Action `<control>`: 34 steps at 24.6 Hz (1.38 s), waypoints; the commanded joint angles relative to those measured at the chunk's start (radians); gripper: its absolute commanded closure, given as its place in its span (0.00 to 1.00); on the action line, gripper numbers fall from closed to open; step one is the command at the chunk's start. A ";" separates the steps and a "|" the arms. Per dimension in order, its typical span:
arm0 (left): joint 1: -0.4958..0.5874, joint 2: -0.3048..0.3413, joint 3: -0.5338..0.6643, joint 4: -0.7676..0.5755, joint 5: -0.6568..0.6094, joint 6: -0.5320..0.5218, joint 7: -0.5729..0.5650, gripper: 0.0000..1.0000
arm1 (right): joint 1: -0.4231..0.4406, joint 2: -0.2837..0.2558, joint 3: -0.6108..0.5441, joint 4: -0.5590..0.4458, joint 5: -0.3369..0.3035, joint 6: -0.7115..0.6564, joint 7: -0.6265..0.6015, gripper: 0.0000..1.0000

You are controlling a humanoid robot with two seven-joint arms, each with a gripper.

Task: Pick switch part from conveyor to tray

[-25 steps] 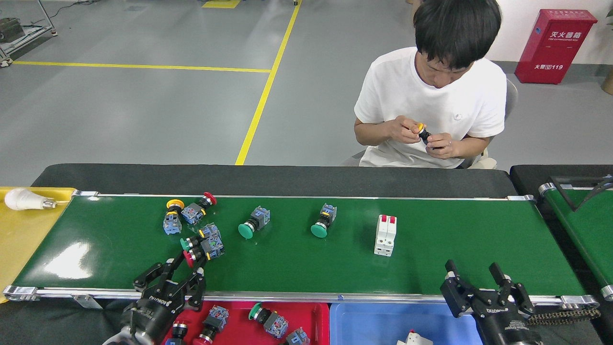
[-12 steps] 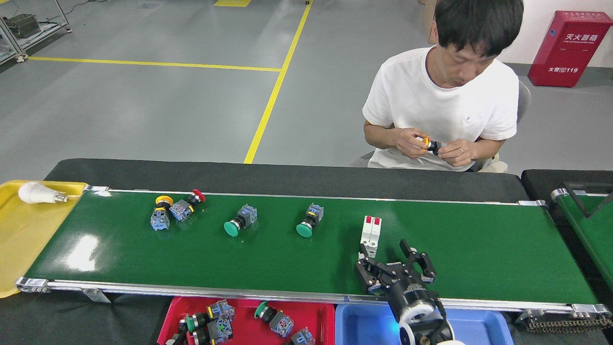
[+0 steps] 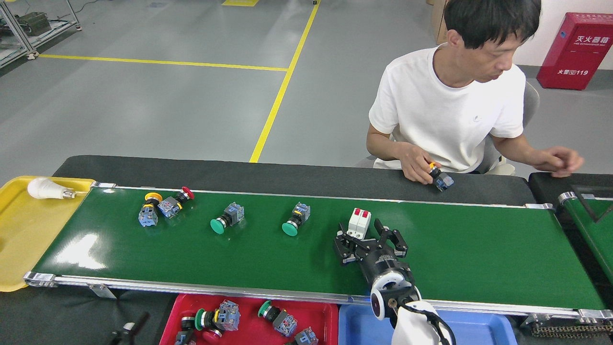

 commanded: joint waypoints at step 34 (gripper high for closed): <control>-0.922 0.138 -0.246 1.065 -0.185 0.125 0.089 0.87 | 0.489 -0.395 -0.216 -0.508 -0.485 -0.868 0.062 0.80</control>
